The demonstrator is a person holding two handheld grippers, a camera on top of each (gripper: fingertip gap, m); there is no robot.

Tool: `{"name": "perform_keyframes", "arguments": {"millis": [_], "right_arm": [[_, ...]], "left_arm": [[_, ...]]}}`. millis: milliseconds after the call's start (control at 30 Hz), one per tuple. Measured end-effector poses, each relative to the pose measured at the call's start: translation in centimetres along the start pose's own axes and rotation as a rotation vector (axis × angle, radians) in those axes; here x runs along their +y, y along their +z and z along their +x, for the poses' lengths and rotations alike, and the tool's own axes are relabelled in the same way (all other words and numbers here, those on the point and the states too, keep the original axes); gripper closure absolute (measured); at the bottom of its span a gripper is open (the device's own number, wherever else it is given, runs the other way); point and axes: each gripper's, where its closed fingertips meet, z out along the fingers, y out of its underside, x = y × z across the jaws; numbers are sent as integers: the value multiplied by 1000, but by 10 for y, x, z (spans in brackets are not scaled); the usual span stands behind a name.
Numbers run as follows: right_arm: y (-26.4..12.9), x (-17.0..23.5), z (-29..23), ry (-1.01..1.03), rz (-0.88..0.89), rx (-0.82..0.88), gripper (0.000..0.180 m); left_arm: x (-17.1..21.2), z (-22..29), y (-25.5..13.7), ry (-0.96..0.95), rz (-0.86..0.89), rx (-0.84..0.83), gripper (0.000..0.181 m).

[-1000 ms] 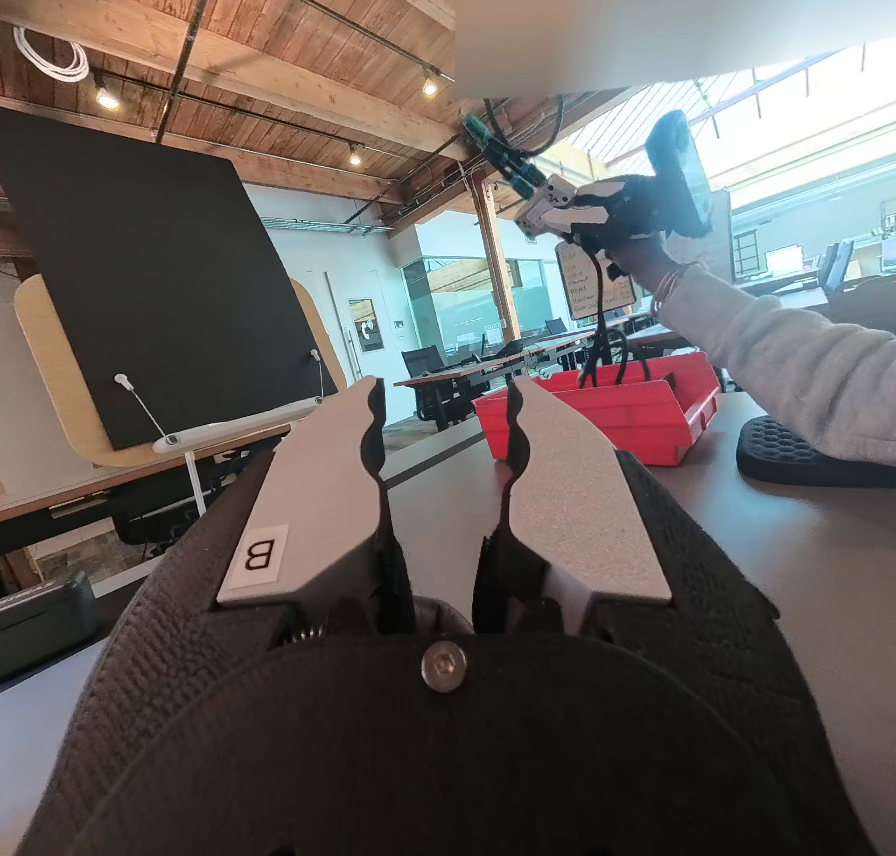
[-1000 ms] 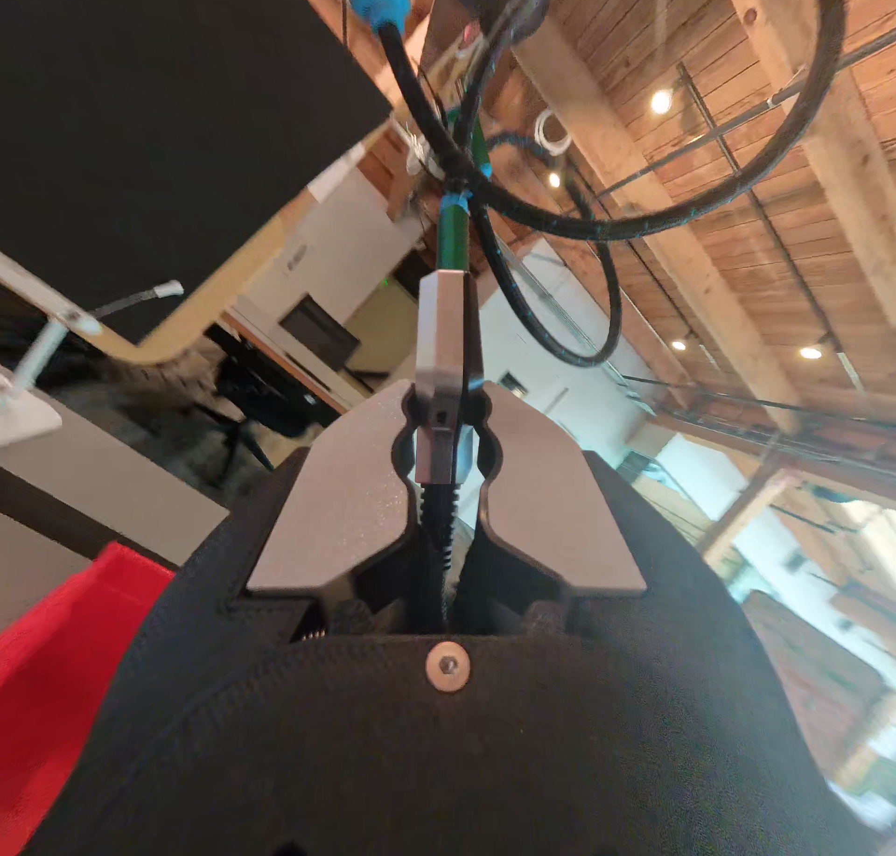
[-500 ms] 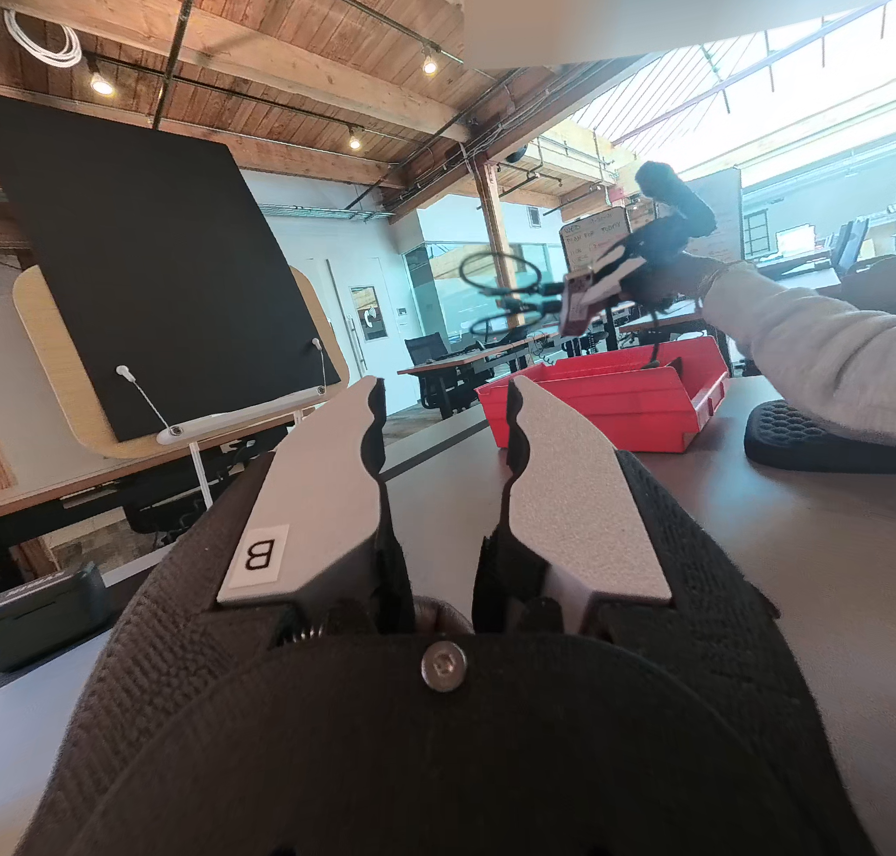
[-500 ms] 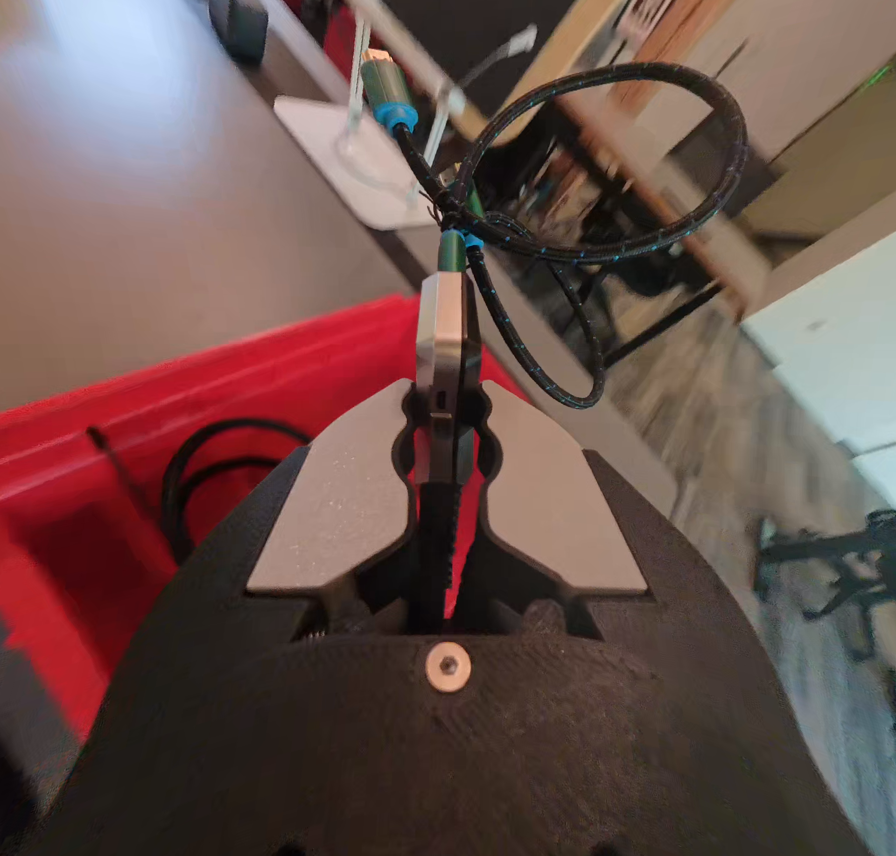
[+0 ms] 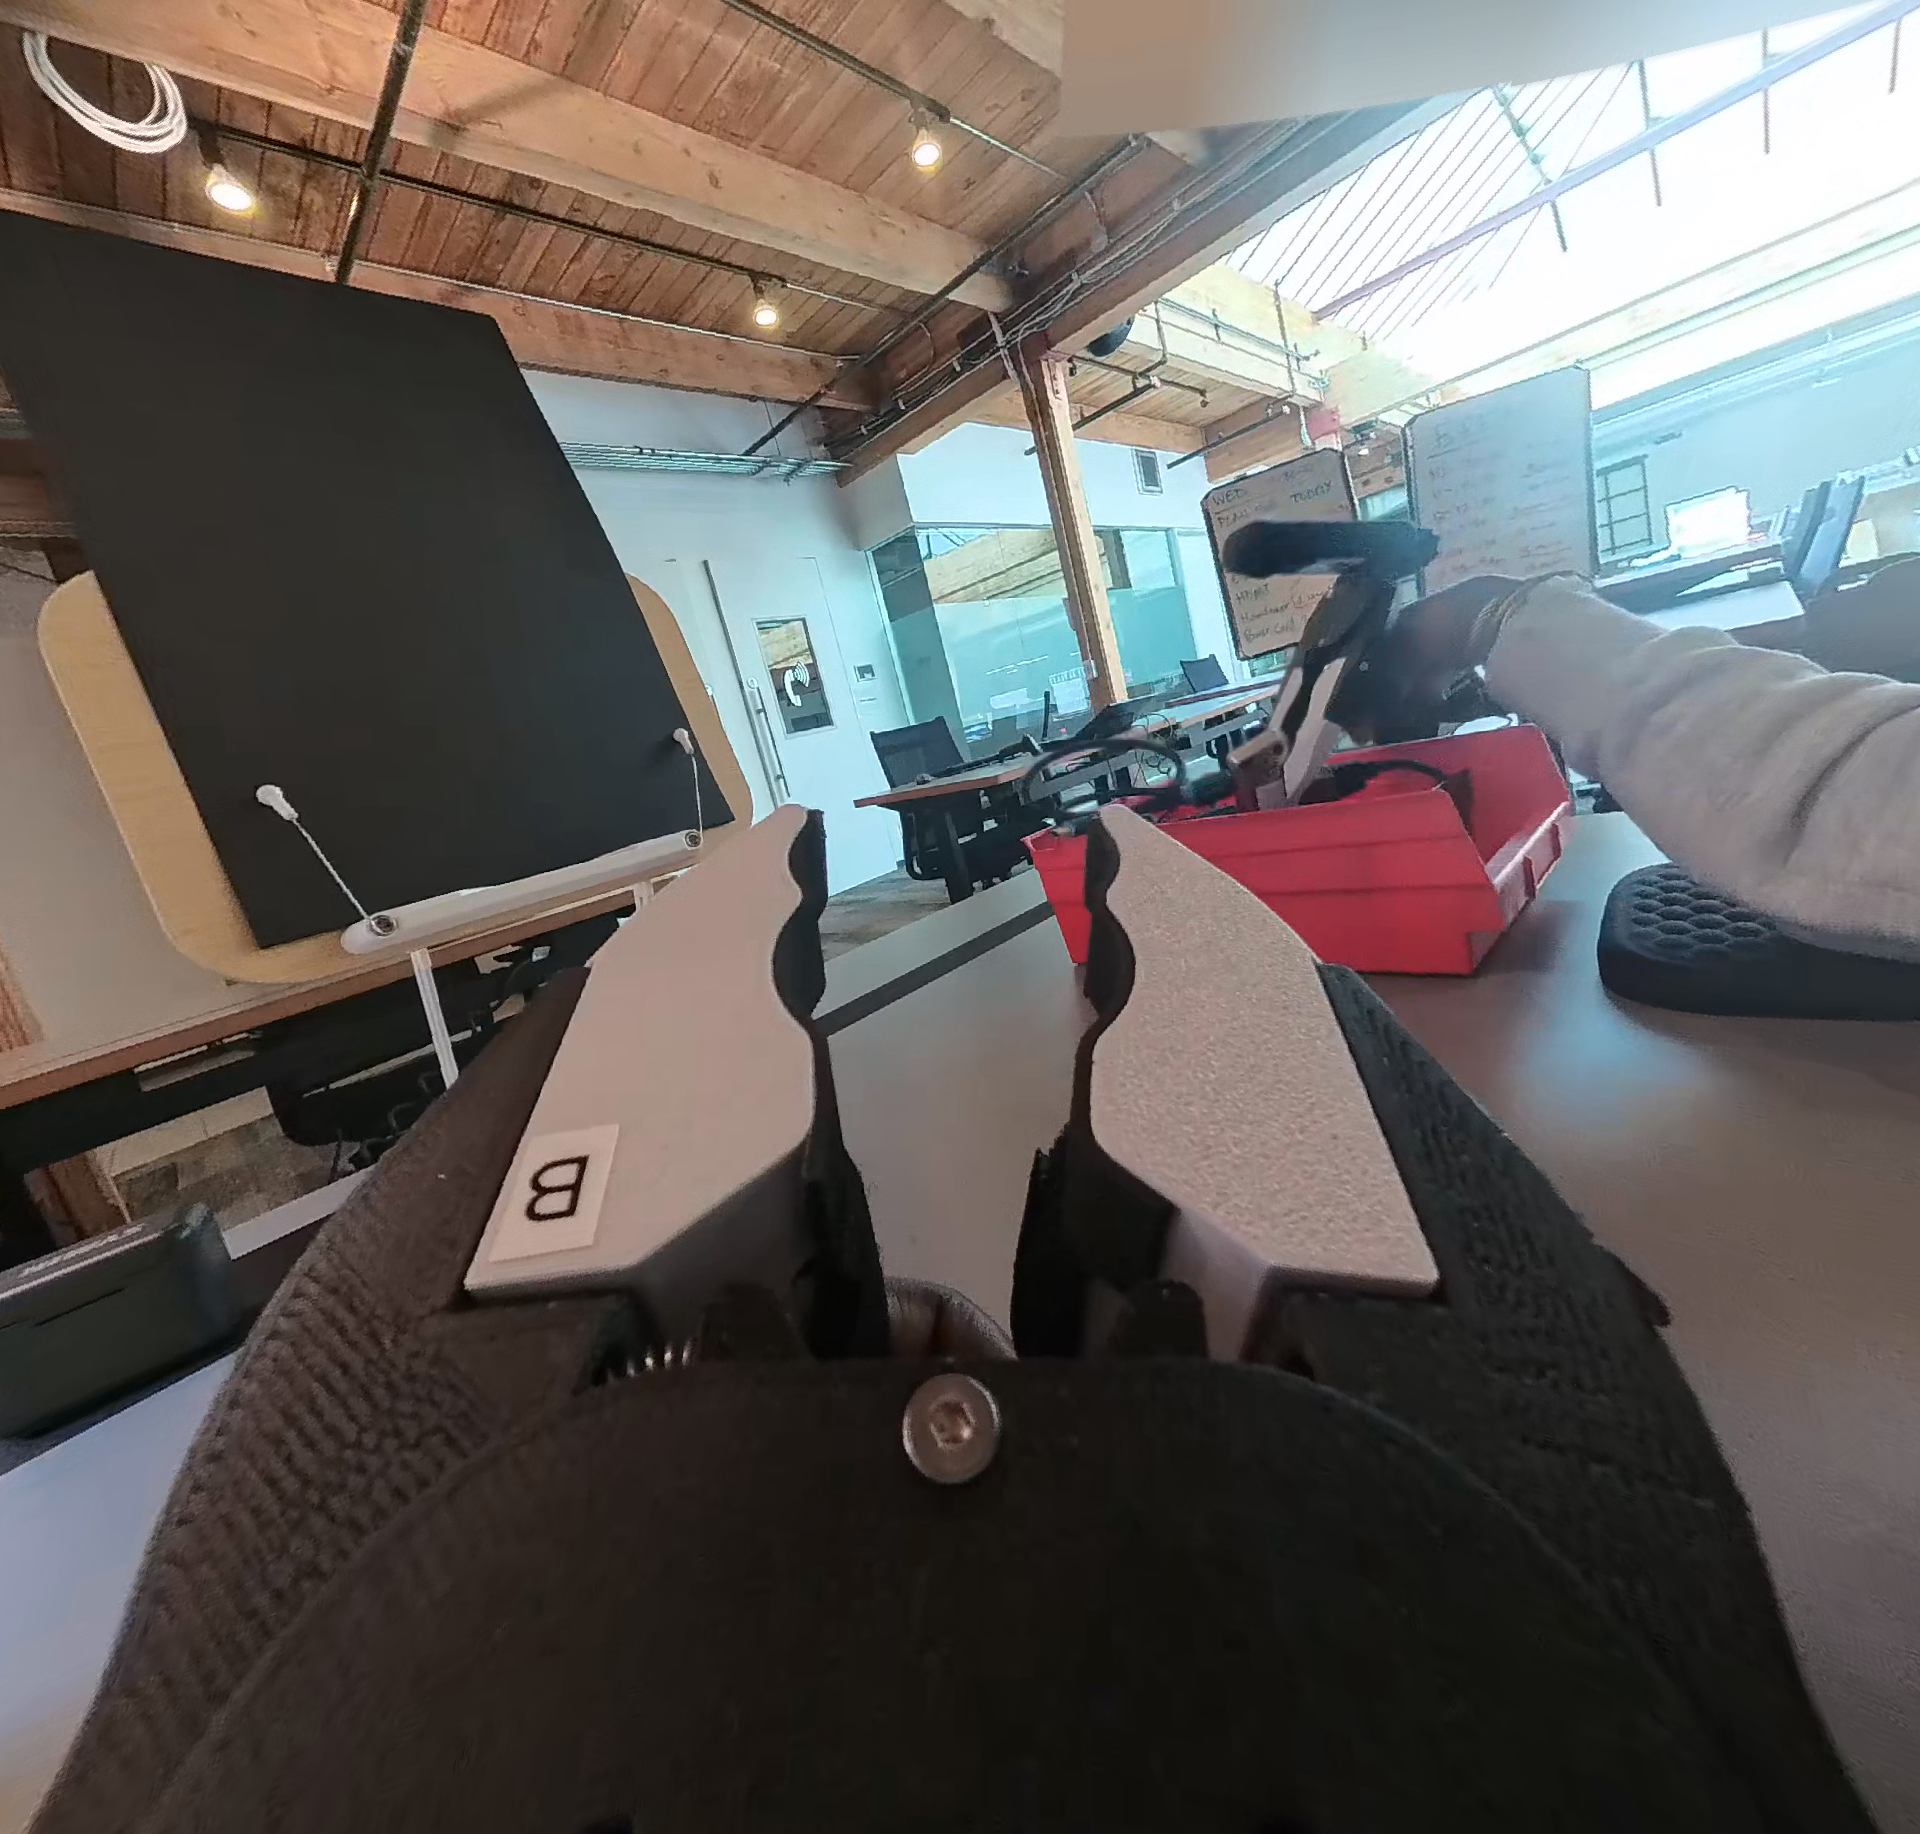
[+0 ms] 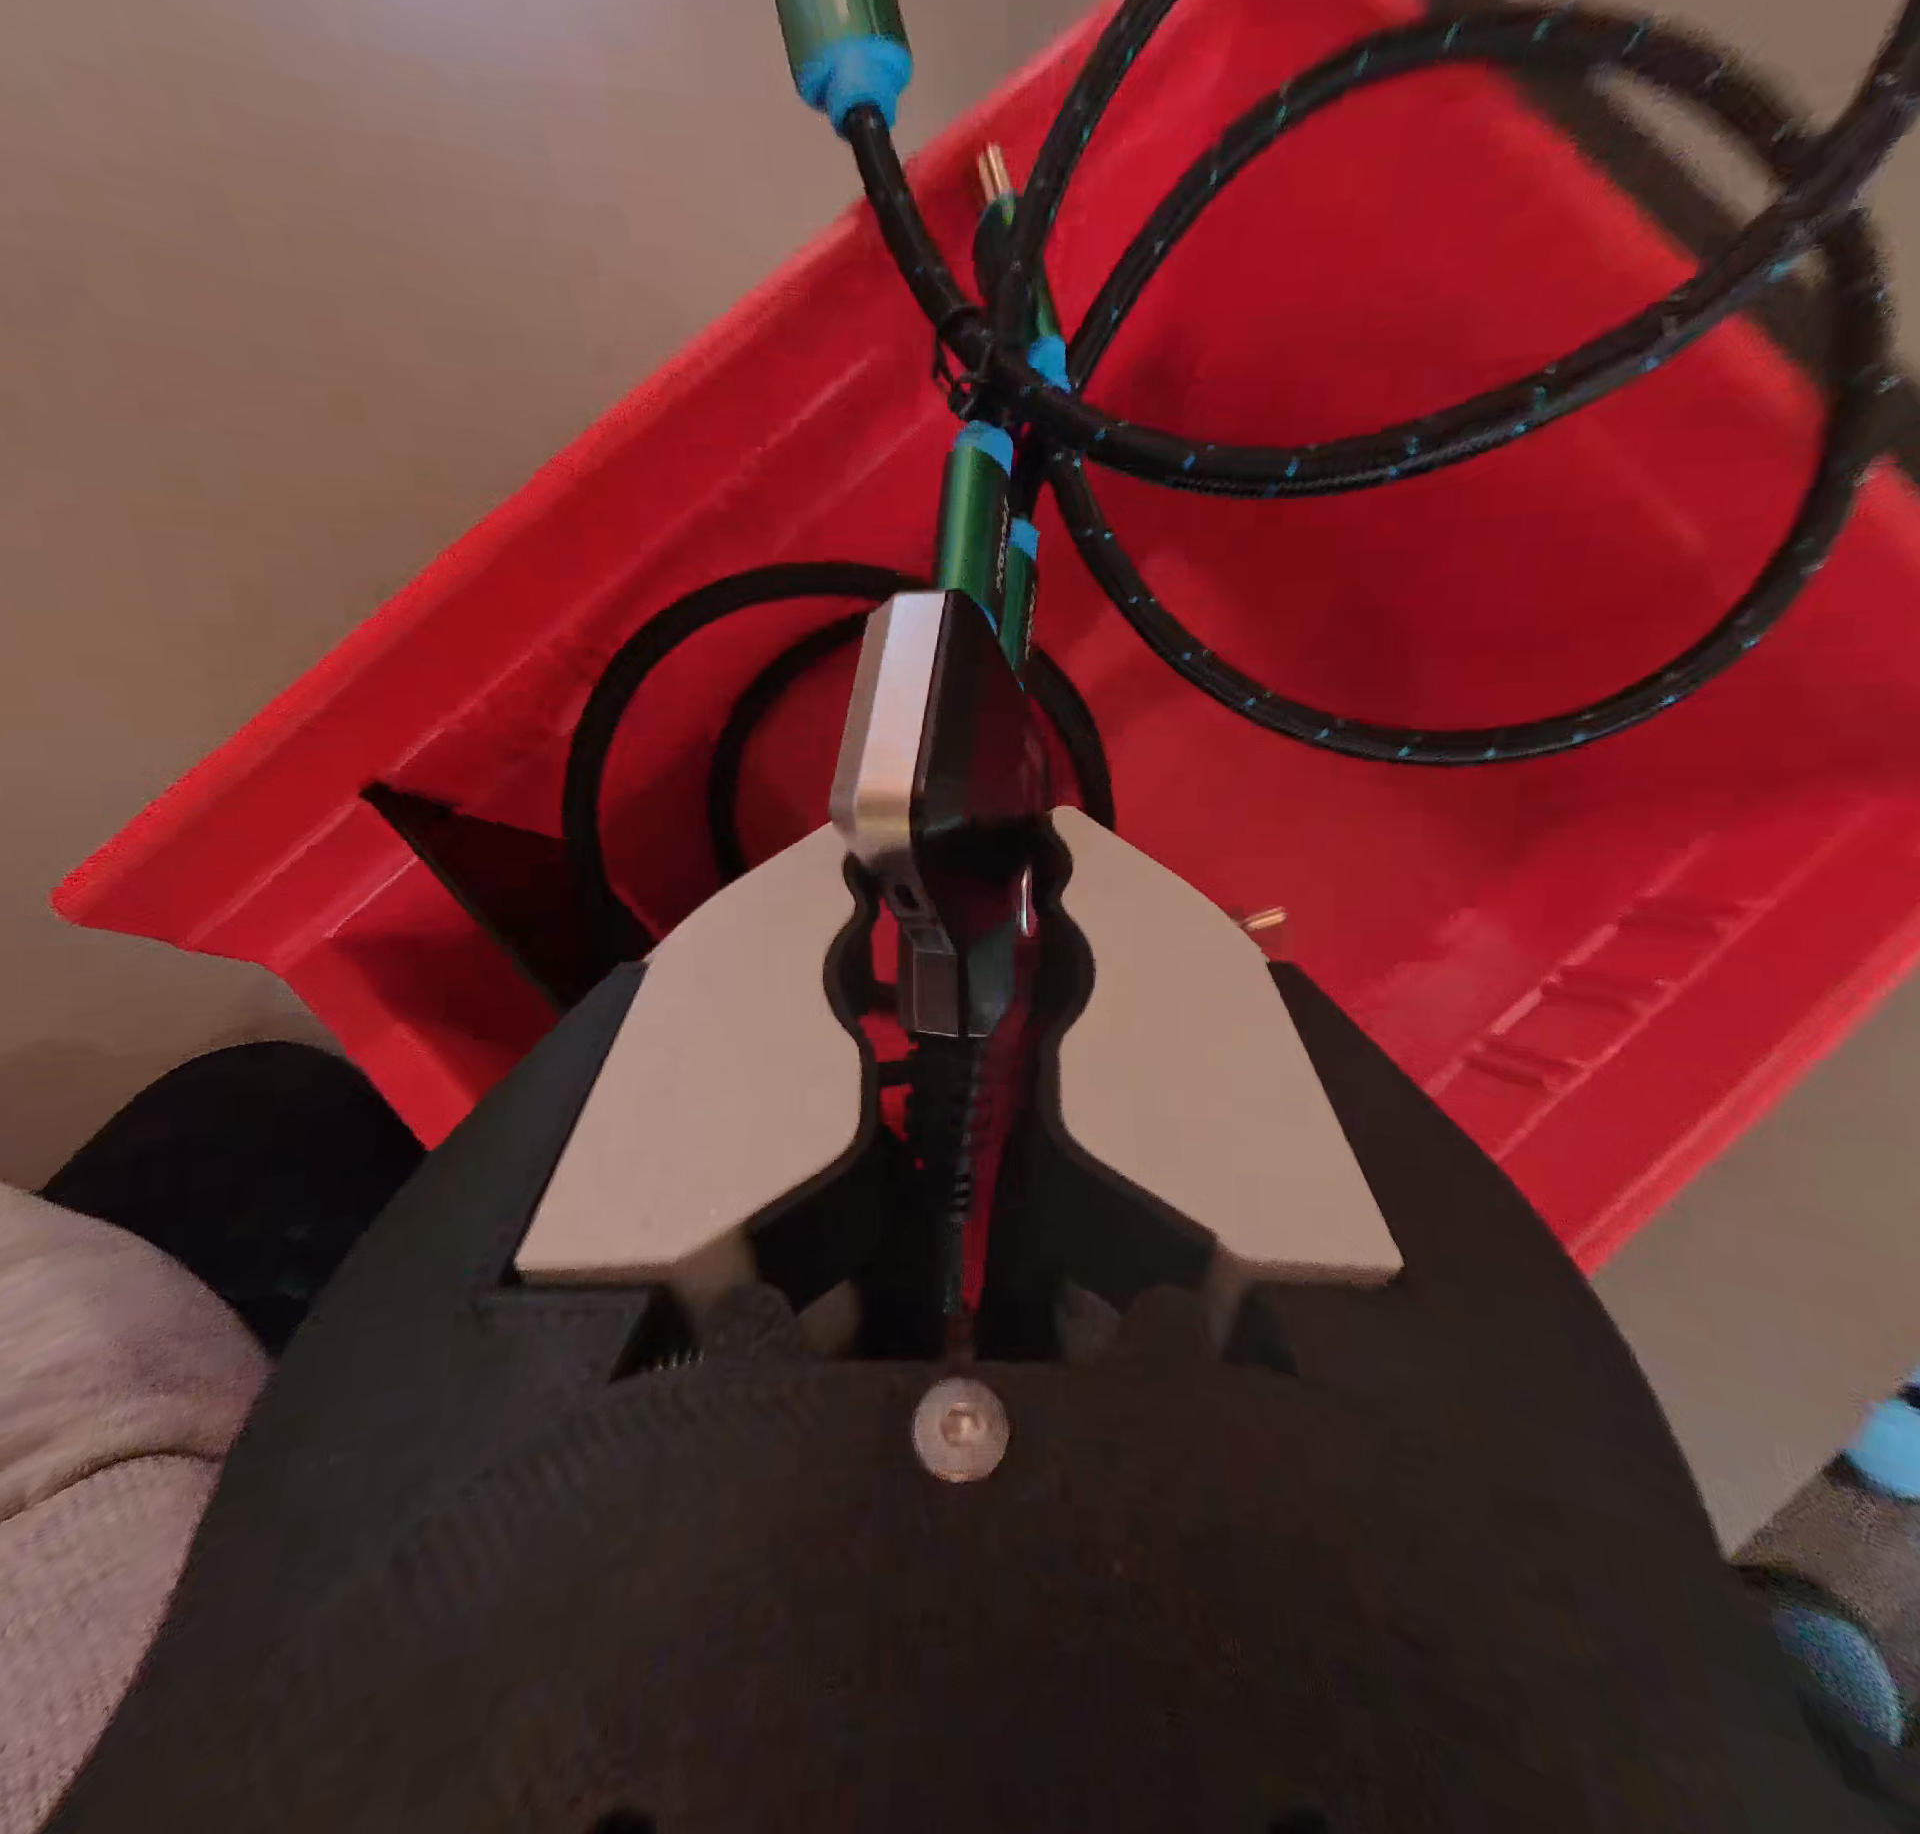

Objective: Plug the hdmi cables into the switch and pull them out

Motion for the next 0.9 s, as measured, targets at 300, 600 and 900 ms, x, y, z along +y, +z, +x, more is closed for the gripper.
{"name": "perform_keyframes", "arguments": {"millis": [300, 600, 900], "right_arm": [[16, 15, -4, 204, -96, -80, 134], [-67, -34, -38, 111, 267, -107, 110], [-193, -91, -55, -407, 935, 500, 34]], "left_arm": [[0, -1, 0, 1, 2, -7, 134], [-2, -8, -1, -5, 13, -40, 123], [3, -7, 0, -10, -12, -34, 116]]}}
